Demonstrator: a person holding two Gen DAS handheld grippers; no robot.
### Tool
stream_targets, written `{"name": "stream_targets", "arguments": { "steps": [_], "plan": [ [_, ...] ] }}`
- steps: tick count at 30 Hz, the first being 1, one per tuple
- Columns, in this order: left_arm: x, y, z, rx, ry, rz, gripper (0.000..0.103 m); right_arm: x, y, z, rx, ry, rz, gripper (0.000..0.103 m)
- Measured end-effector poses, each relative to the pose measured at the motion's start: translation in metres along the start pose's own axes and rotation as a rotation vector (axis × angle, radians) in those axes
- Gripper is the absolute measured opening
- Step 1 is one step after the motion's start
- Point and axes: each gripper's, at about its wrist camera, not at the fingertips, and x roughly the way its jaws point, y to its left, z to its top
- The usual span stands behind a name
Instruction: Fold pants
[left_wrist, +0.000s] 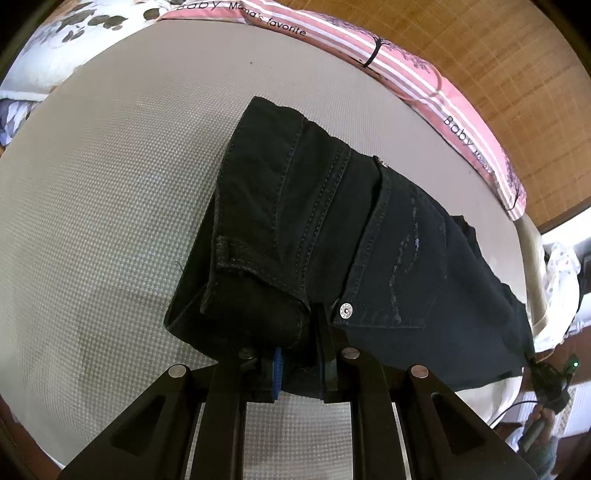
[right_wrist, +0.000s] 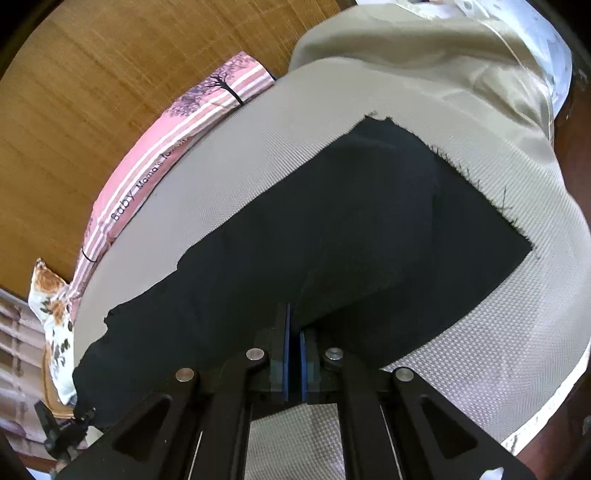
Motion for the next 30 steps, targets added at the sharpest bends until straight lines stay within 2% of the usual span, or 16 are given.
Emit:
{"name": "stream_targets", "arguments": {
  "steps": [9, 13, 15, 19, 21, 24, 27, 30],
  "plan": [
    [0.009, -0.017, 0.000, 0.111, 0.009, 0.093, 0.015, 0.028, -0.022, -0.019, 0.048, 0.078, -0.049, 0.004],
    [0.012, -0.024, -0.001, 0.146, 0.008, 0.139, 0.017, 0.032, -0.023, -0.018, 0.048, 0.084, -0.039, 0.005],
    [0.011, -0.026, -0.001, 0.151, 0.001, 0.143, 0.017, 0.030, -0.025, -0.019, 0.054, 0.074, -0.012, 0.007],
    [0.003, -0.026, -0.002, 0.133, 0.013, 0.130, 0.019, 0.024, -0.046, -0.020, 0.163, 0.022, 0.074, 0.016],
    [-0.003, -0.031, -0.004, 0.164, 0.016, 0.130, 0.021, 0.020, -0.059, -0.018, 0.205, -0.008, 0.106, 0.018],
    [-0.015, -0.041, -0.013, 0.229, 0.018, 0.177, 0.025, 0.014, -0.076, -0.012, 0.247, -0.046, 0.124, 0.023],
    [-0.028, -0.047, -0.022, 0.263, 0.017, 0.205, 0.025, 0.011, -0.097, -0.002, 0.295, -0.075, 0.140, 0.023],
    [-0.044, -0.065, -0.031, 0.328, -0.036, 0.193, 0.025, 0.008, -0.114, 0.006, 0.334, -0.095, 0.166, 0.024]
  ]
}}
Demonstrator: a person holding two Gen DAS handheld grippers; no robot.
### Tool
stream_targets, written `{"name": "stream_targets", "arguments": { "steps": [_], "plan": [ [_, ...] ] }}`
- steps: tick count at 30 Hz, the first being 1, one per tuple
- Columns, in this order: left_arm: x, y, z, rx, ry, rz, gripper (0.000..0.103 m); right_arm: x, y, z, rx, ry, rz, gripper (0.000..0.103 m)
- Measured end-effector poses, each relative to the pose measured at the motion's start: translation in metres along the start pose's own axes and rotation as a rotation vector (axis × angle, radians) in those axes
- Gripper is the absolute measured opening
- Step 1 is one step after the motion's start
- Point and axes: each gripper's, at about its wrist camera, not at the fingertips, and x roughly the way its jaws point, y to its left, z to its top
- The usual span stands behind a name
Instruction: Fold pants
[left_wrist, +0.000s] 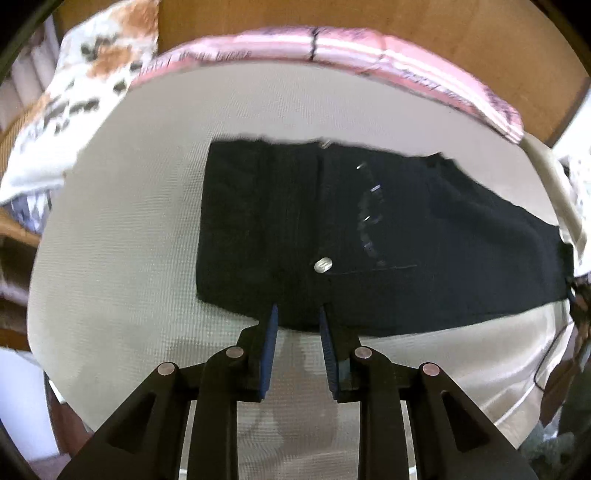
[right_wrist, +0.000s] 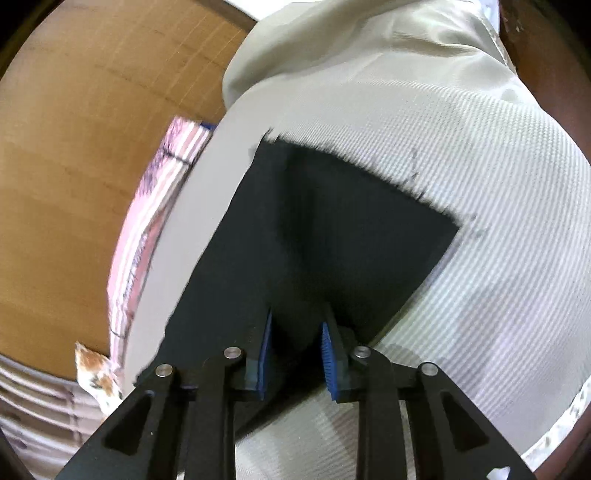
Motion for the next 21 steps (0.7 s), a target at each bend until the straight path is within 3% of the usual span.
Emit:
{"name": "stream_targets", "arguments": {
  "steps": [5, 12, 16, 18, 21],
  "plan": [
    [-0.008, -0.045, 0.016, 0.085, -0.076, -0.096, 0.025, -0.002, -0.009, 0.021, 0.027, -0.029, 0.028, 0.024],
    [0.035, -0.140, 0.038, 0.217, -0.030, -0.264, 0.025, -0.003, 0.002, 0.024, 0.039, 0.001, 0.165, 0.025],
    [0.056, -0.199, 0.040, 0.314, -0.011, -0.347, 0.025, -0.003, 0.013, 0.017, 0.005, 0.018, 0.151, 0.027],
    [0.066, -0.221, 0.037, 0.355, 0.013, -0.373, 0.025, -0.003, 0.018, 0.012, -0.032, 0.016, 0.111, 0.027],
    [0.081, -0.248, 0.031, 0.411, 0.050, -0.390, 0.025, 0.002, 0.029, 0.008, -0.070, 0.019, 0.123, 0.027]
  ]
}}
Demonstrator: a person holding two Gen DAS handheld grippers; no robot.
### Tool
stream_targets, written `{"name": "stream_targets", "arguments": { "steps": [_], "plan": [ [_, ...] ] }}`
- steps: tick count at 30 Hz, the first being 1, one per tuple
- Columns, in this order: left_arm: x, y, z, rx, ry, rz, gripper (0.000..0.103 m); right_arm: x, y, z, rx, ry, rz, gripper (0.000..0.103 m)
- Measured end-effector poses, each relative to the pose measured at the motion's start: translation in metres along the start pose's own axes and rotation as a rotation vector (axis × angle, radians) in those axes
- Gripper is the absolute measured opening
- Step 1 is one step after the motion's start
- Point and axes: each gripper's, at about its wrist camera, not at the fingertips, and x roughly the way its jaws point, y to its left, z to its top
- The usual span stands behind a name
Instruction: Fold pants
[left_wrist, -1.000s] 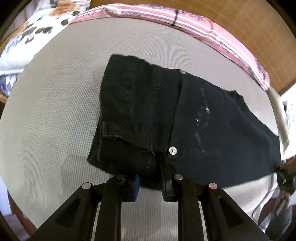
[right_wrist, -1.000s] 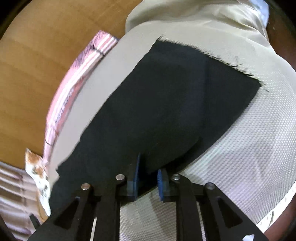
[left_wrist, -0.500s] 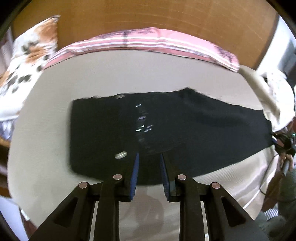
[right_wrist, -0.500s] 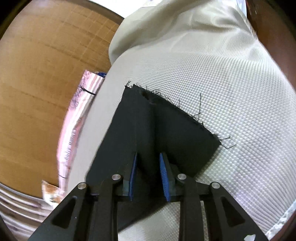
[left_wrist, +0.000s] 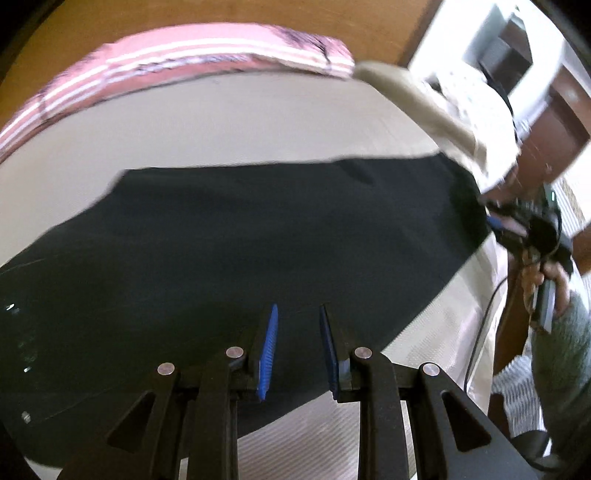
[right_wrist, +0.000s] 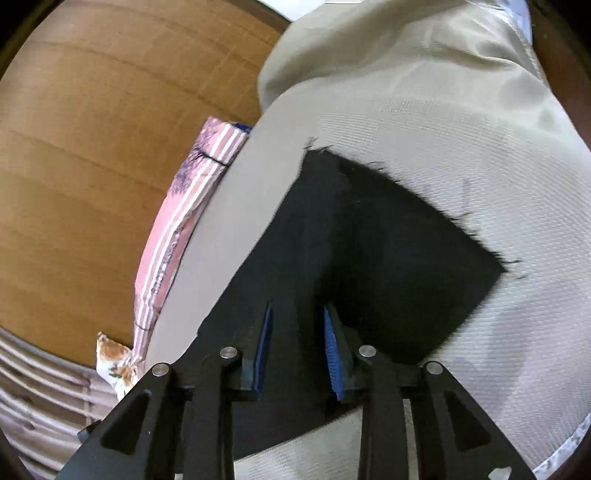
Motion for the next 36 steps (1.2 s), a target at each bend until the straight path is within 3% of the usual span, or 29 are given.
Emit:
{"name": "stream_targets", "arguments": {
  "steps": [4, 8, 14, 20, 25, 32, 36],
  "plan": [
    [0.014, -0.011, -0.005, 0.028, 0.030, -0.017, 0.025, 0.023, 0.023, -0.012, -0.071, 0.077, 0.054, 0.027],
    [0.024, -0.008, -0.011, 0.001, 0.058, -0.007, 0.025, 0.048, 0.040, -0.031, -0.140, 0.172, 0.051, 0.027],
    [0.027, -0.003, -0.012, -0.016, 0.052, -0.022, 0.025, 0.028, 0.035, -0.032, -0.138, 0.117, 0.028, 0.027],
    [0.029, 0.000, -0.016, -0.041, 0.038, -0.038, 0.025, 0.018, 0.048, -0.036, -0.269, 0.090, -0.090, 0.027],
    [0.028, 0.001, -0.018, -0.044, 0.035, -0.042, 0.025, 0.034, 0.079, -0.056, -0.341, 0.102, -0.059, 0.027],
    [0.026, 0.007, -0.019, -0.062, 0.033, -0.066, 0.025, 0.061, 0.112, -0.070, -0.560, 0.012, -0.303, 0.027],
    [0.025, 0.012, -0.019, -0.081, 0.031, -0.092, 0.025, 0.080, 0.121, -0.073, -0.674, 0.010, -0.422, 0.027]
  ]
}}
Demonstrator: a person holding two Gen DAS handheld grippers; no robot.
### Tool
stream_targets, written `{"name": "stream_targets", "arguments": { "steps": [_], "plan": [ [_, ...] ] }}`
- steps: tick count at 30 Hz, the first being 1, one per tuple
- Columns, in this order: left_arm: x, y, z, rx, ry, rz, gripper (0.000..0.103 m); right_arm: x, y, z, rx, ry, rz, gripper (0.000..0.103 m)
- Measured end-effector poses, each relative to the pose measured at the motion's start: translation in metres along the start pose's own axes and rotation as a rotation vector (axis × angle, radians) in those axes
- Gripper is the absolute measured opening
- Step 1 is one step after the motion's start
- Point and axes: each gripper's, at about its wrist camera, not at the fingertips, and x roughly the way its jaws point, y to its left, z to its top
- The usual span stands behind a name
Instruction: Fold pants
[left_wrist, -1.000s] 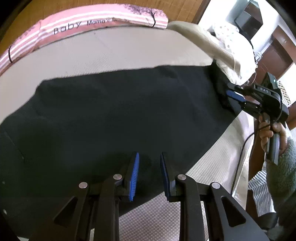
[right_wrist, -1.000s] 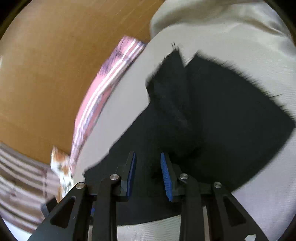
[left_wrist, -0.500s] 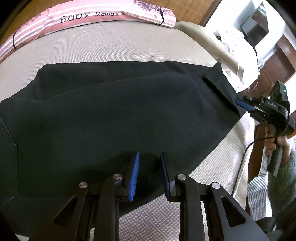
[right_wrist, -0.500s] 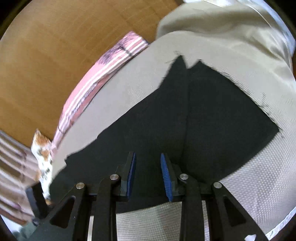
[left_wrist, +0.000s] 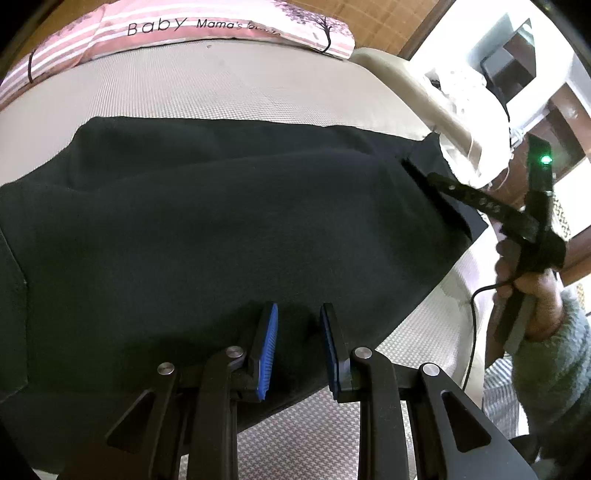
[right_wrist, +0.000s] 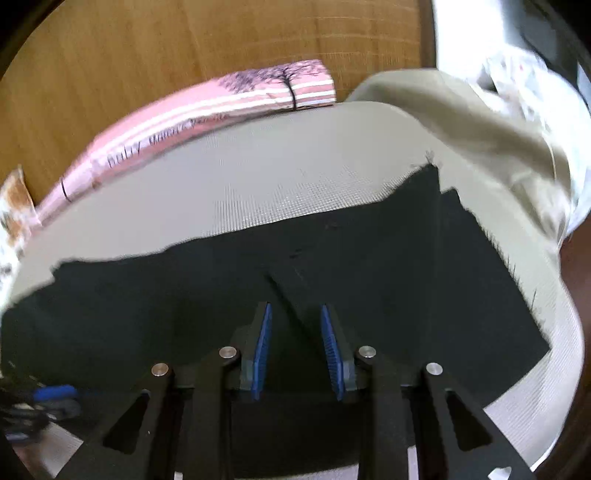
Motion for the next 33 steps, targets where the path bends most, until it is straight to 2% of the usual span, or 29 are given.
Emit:
{"name": "stream_targets", "arguments": {
  "steps": [2, 6, 9, 12, 13, 17, 21, 24, 26, 29, 33],
  "plan": [
    [-0.001, 0.002, 0.000, -0.009, 0.000, -0.010, 0.025, 0.005, 0.008, -0.001, -0.058, 0.010, -0.044, 0.027],
    [-0.002, 0.004, -0.001, -0.016, -0.003, -0.022, 0.025, 0.016, 0.020, -0.003, -0.157, -0.011, -0.190, 0.025],
    [-0.002, 0.005, -0.002, -0.017, -0.004, -0.029, 0.025, 0.024, 0.019, 0.002, -0.166, -0.032, -0.246, 0.024],
    [-0.003, 0.006, -0.003, -0.020, -0.004, -0.031, 0.025, 0.026, 0.017, 0.010, -0.164, -0.049, -0.266, 0.009],
    [-0.004, 0.006, -0.004, -0.019, -0.005, -0.030, 0.025, 0.026, 0.015, 0.014, -0.151, -0.051, -0.264, 0.008],
    [-0.004, 0.006, -0.004, -0.013, -0.007, -0.027, 0.025, 0.005, -0.014, 0.018, -0.040, -0.088, -0.262, 0.006],
    [-0.004, 0.005, -0.004, -0.010, -0.009, -0.026, 0.025, -0.027, -0.071, 0.008, 0.140, -0.114, -0.290, 0.005],
    [-0.004, 0.005, -0.005, -0.006, -0.012, -0.024, 0.025, -0.037, -0.116, -0.007, 0.286, -0.093, -0.292, 0.005],
    [-0.004, 0.004, -0.005, -0.003, -0.015, -0.021, 0.025, -0.034, -0.148, -0.025, 0.417, -0.054, -0.243, 0.003],
    [-0.004, 0.002, -0.006, 0.003, -0.015, -0.012, 0.025, -0.026, -0.170, -0.044, 0.539, -0.036, -0.180, 0.002],
    [-0.003, -0.002, -0.006, 0.003, -0.015, -0.001, 0.025, -0.030, -0.166, -0.042, 0.538, -0.058, -0.177, 0.002]
  ]
}}
